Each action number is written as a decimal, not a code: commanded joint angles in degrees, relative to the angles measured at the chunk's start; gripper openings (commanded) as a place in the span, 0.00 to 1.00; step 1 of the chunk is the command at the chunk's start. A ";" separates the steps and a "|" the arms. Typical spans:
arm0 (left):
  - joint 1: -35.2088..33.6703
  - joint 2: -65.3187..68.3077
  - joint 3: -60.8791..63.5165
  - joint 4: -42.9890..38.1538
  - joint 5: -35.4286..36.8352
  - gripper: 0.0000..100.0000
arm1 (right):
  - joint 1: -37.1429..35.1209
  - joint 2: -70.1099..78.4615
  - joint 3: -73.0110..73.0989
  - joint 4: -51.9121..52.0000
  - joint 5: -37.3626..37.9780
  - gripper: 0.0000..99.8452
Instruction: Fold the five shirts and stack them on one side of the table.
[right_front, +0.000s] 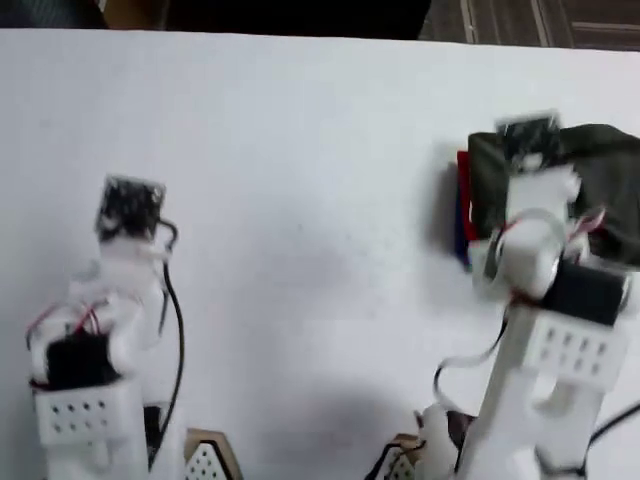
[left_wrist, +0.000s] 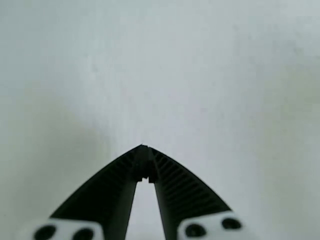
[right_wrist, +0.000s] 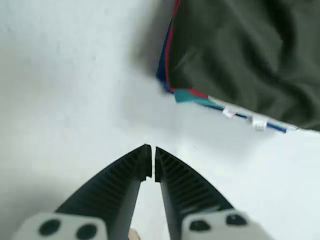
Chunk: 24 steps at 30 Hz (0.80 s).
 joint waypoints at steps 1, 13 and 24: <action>-0.09 -11.16 10.07 1.93 0.09 0.03 | -0.66 -17.71 16.62 0.13 -0.44 0.02; 0.00 -32.70 38.02 -7.03 0.18 0.03 | -1.80 -56.66 55.38 -15.87 -0.09 0.02; 5.54 -32.62 40.04 -6.59 16.18 0.03 | -7.96 -54.73 78.24 -29.41 -21.71 0.02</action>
